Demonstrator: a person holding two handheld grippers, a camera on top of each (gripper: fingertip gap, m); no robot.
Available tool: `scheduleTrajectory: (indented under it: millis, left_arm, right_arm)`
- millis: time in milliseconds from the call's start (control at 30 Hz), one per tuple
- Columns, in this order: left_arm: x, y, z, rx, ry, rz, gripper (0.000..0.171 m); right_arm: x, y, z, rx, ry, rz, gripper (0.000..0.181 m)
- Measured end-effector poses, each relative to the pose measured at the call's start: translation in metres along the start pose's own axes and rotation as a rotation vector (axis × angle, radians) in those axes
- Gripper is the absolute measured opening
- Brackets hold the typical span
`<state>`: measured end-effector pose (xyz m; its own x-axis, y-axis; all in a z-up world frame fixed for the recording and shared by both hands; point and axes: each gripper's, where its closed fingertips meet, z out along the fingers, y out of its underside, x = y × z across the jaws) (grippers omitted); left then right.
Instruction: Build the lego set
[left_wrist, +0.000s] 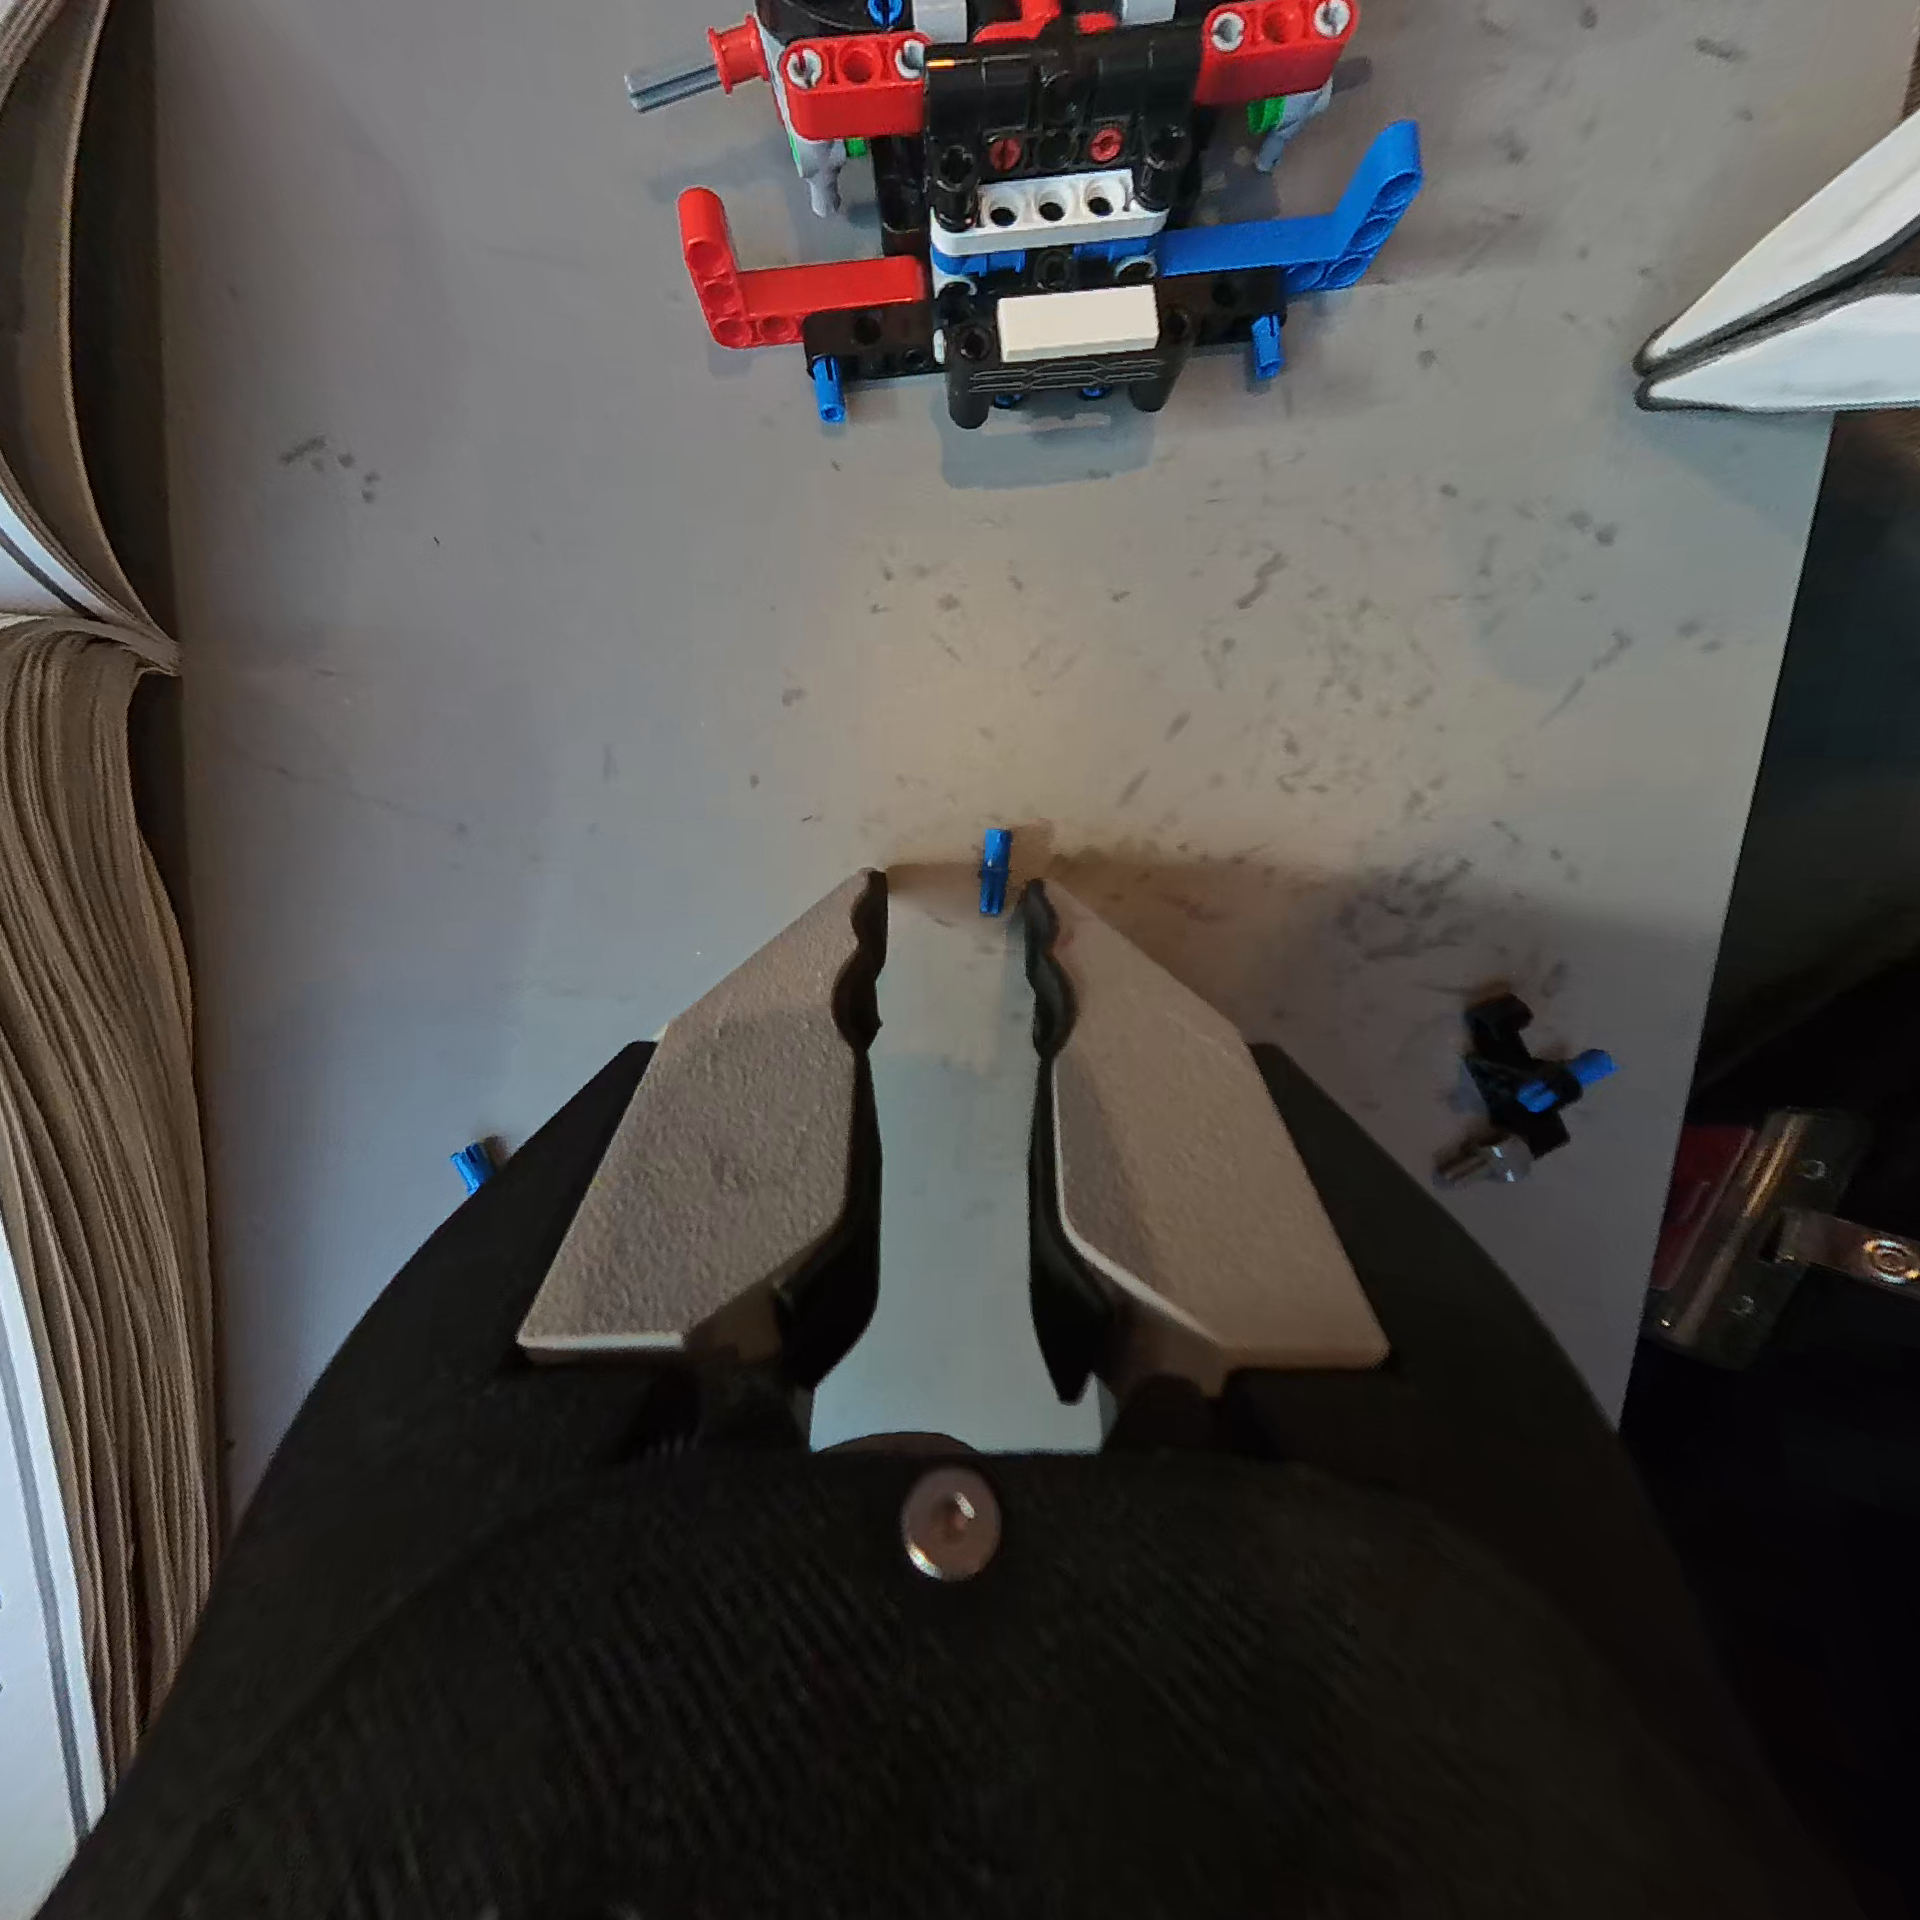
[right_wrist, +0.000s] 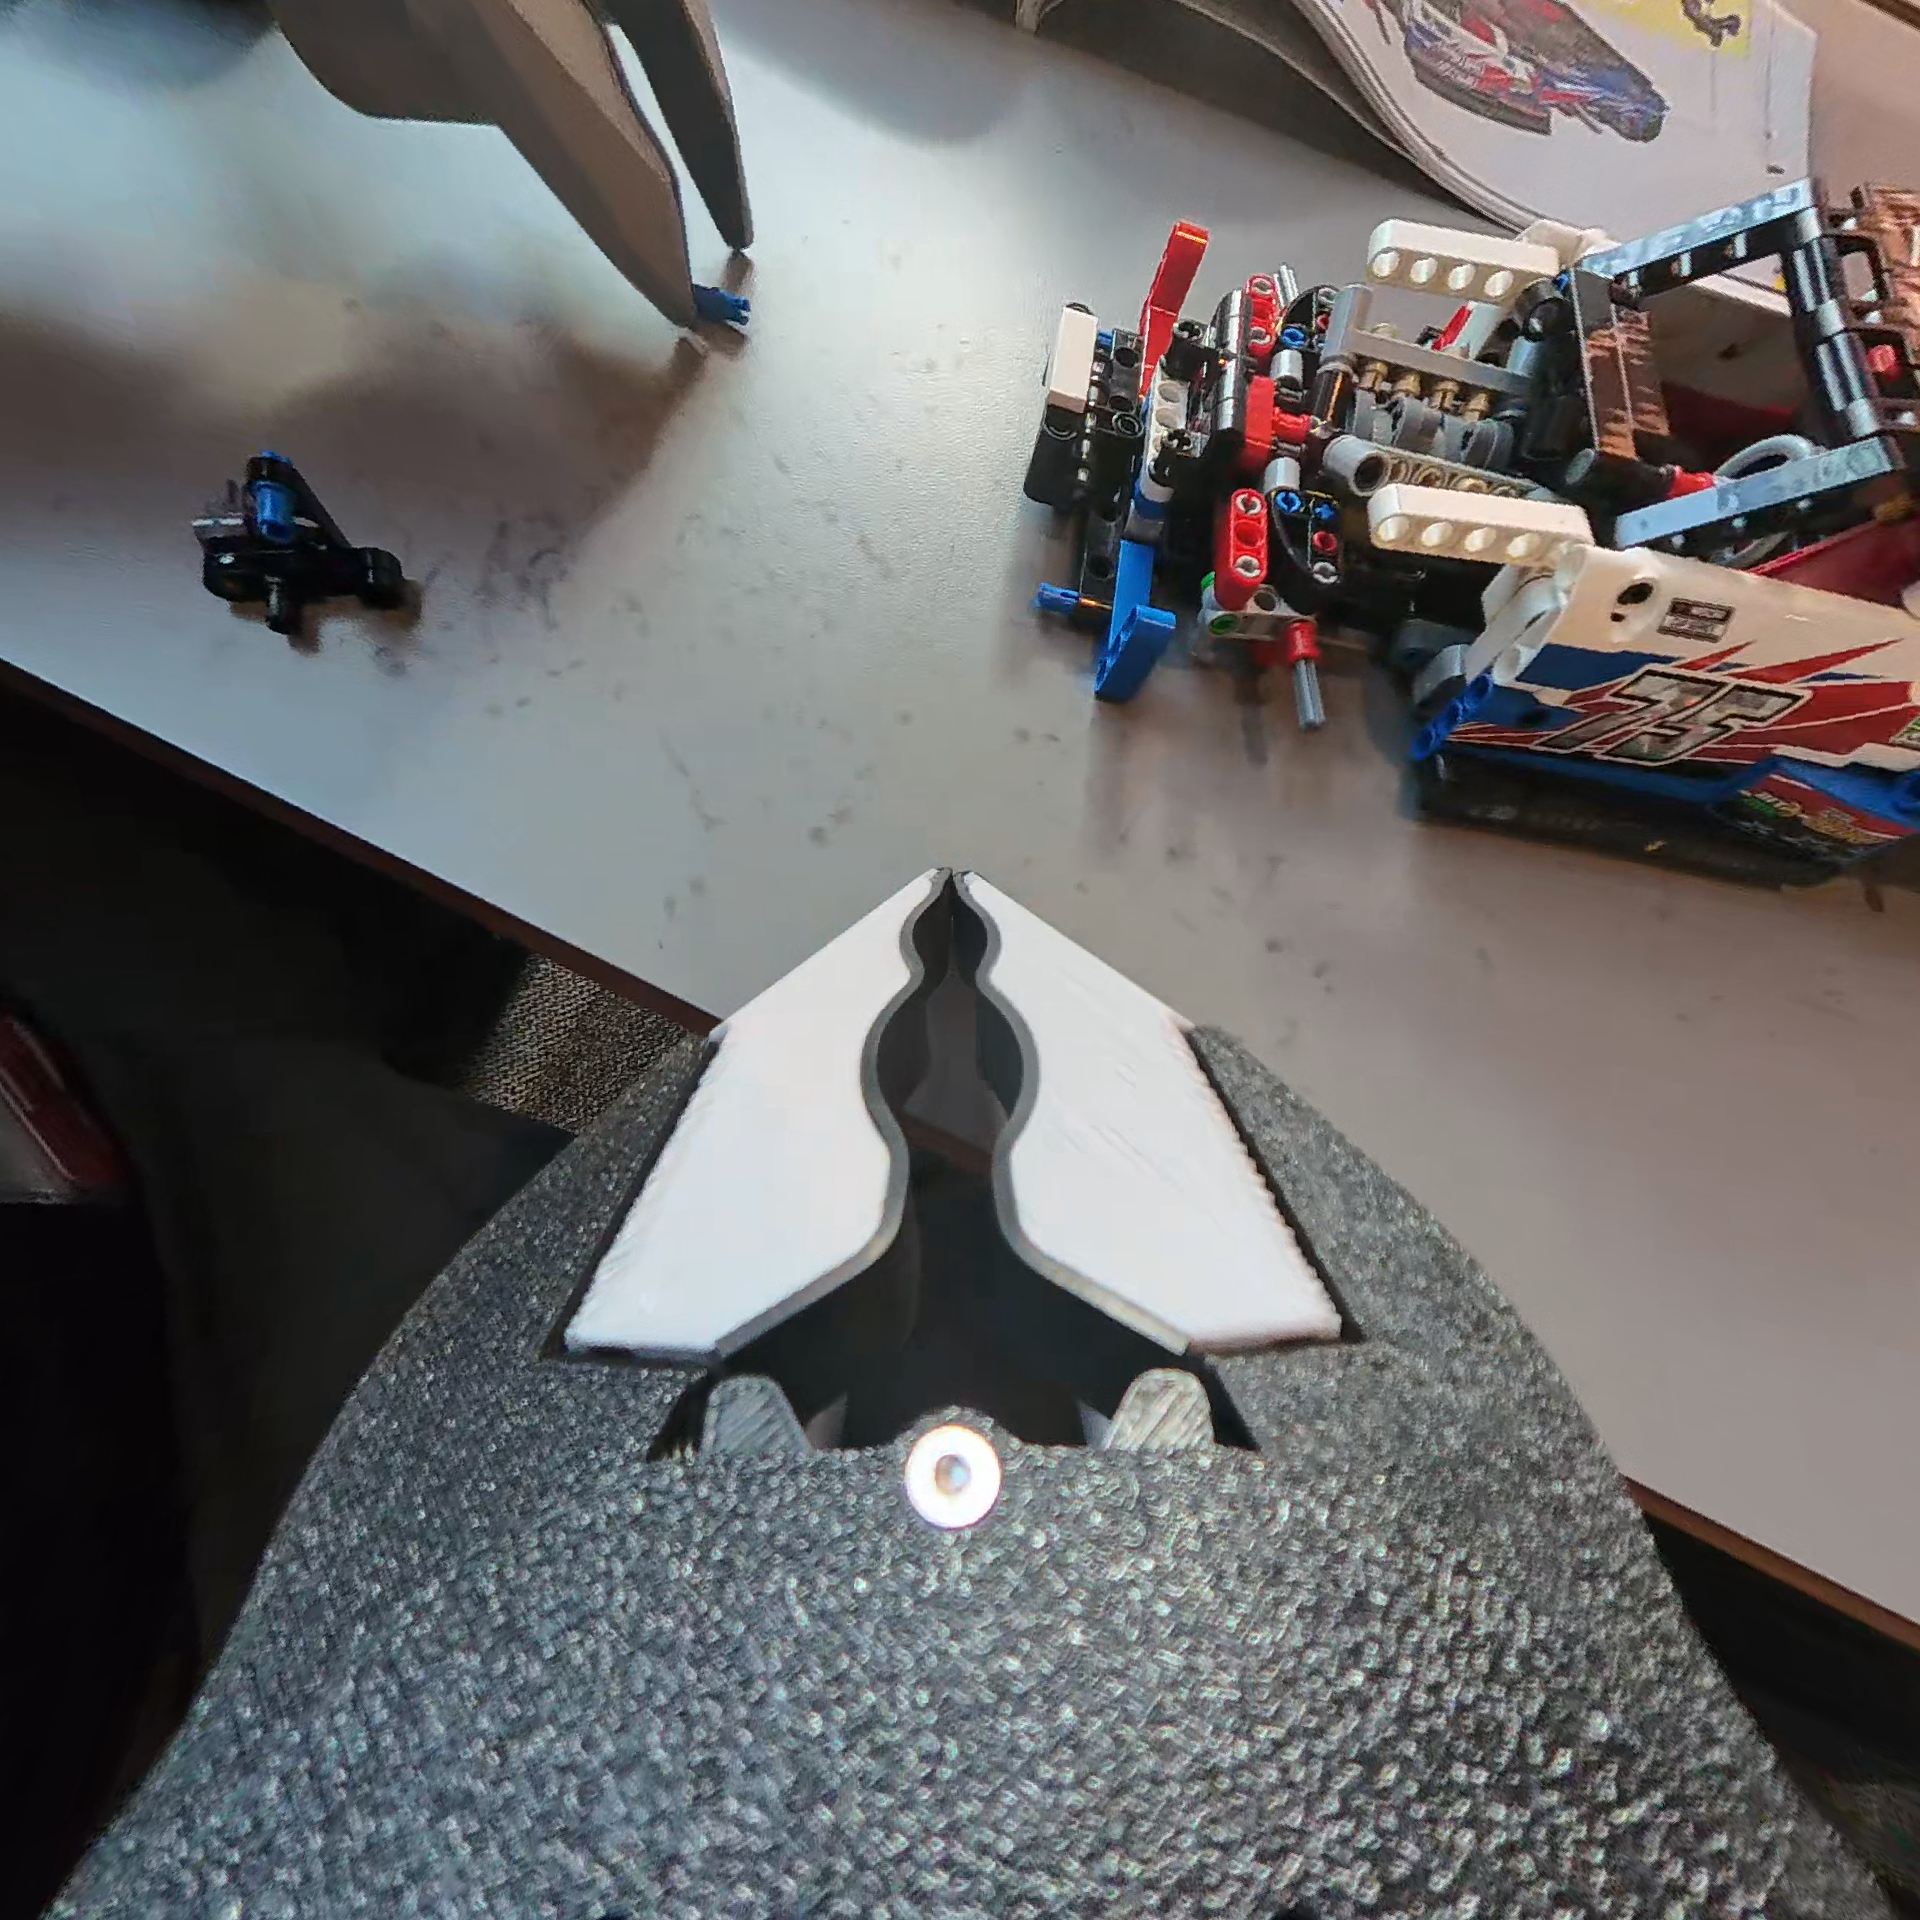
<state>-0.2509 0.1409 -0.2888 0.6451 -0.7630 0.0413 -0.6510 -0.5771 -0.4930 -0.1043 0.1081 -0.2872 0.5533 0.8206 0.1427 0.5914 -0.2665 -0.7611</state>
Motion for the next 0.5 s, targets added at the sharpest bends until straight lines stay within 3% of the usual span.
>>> scheduleTrajectory:
  millis: [267,500]
  left_arm:
    - [0.0025,0.0072,-0.0037,-0.001,-0.023,0.019,0.03]
    - [0.0051,0.0032,-0.0011,0.008,-0.015,0.055,0.025]
  right_arm:
    - [0.0066,0.0019,0.0003,0.013,0.017,0.021,0.0]
    - [0.0098,0.0007,0.0028,0.005,0.037,0.054,0.0]
